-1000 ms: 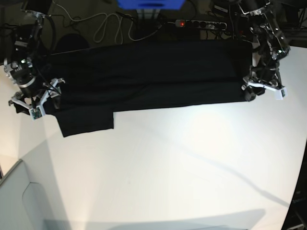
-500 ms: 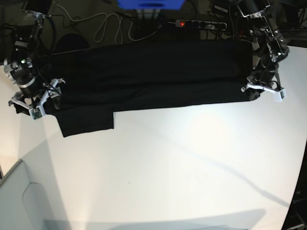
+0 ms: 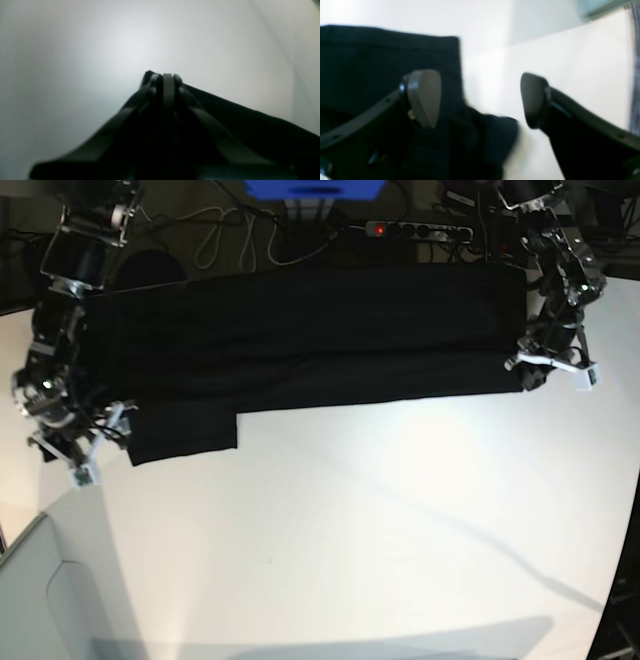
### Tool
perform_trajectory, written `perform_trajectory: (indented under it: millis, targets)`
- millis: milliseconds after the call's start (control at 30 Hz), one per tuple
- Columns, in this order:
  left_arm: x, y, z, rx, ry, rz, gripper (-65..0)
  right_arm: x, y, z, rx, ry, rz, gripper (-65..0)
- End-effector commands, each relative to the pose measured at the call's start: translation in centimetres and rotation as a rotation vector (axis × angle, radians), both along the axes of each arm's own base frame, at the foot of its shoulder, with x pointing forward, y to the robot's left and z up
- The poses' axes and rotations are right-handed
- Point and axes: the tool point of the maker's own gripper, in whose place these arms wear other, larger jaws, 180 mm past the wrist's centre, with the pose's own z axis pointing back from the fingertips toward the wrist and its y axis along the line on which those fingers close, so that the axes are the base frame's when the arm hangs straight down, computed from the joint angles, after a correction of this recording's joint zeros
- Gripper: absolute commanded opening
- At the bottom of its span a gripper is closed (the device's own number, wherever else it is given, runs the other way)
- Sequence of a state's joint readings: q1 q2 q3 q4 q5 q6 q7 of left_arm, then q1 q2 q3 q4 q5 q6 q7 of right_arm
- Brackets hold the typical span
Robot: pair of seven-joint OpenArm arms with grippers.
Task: Fold the T-shirt properly
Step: 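Grasp the protruding sleeve with the right gripper and tuck it in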
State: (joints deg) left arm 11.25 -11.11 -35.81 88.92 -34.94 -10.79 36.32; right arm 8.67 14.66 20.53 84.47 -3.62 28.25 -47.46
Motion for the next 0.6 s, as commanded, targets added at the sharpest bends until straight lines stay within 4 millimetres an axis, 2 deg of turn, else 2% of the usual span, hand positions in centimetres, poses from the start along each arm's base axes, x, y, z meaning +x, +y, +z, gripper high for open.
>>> perform_trajectory:
  millis: [0,167,300,433,500,567]
  targets:
    - [0.7,0.4,1.4,0.019,-0.045,-0.003,-65.0,1.2,0.1,1.0,0.001,-0.032,0.016,-16.6]
    - [0.7,0.5,1.3,0.019,-0.041,-0.002,-65.0,1.3,1.2,-1.3,0.043,0.035,0.026,-16.7]
    - [0.6,0.5,1.2,0.018,-0.040,-0.001,-65.0,1.4,1.1,-3.6,0.094,0.103,-0.004,-16.8]
    - [0.7,0.5,1.3,0.018,-0.043,-0.002,-65.0,1.0,1.1,-4.9,0.114,0.146,-0.014,-17.0]
    - [0.7,0.5,1.2,0.017,-0.041,-0.002,-65.0,1.0,1.3,-5.0,0.115,0.148,-0.010,-21.0]
    - [0.6,0.5,1.2,0.016,-0.040,-0.001,-65.0,1.0,1.4,-5.0,0.118,0.148,-0.009,-31.4]
